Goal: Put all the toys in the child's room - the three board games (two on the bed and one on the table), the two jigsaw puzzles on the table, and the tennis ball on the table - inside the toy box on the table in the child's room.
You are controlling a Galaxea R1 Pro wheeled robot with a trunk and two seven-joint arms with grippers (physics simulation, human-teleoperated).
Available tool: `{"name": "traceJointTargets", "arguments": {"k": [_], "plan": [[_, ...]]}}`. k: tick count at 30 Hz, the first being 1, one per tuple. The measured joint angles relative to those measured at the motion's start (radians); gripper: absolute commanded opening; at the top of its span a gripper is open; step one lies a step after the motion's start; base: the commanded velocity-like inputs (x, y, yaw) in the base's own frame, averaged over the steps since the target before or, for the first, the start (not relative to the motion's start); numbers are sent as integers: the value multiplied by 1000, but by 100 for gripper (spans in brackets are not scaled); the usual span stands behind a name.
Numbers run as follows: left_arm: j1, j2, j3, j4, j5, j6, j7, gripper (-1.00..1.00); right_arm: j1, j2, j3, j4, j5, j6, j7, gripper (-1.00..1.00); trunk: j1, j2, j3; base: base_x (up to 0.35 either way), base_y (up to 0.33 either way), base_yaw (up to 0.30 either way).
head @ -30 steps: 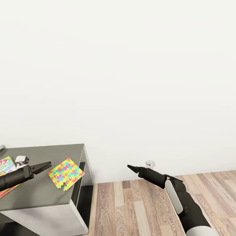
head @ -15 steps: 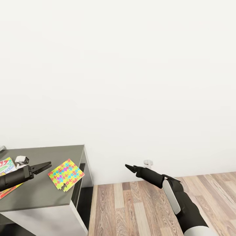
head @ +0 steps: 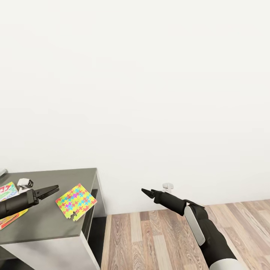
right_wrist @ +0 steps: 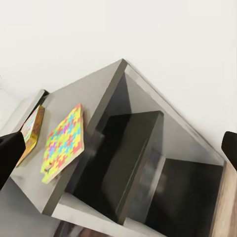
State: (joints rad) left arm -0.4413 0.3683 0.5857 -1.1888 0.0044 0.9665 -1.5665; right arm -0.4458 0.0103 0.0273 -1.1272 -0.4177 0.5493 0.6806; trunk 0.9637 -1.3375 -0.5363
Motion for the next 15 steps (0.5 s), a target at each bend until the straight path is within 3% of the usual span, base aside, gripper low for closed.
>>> {"name": "traceJointTargets", "arguments": {"k": [7, 15], "plan": [[0, 0, 0, 0, 0, 0, 0, 100, 0, 0, 1, 0, 0, 1, 0, 100, 19, -35, -4, 0, 0, 0], [0, 0, 0, 0, 0, 0, 0, 100, 0, 0, 0, 0, 0, 1, -1, 100, 19, -35, 4, 0, 0, 0]]}}
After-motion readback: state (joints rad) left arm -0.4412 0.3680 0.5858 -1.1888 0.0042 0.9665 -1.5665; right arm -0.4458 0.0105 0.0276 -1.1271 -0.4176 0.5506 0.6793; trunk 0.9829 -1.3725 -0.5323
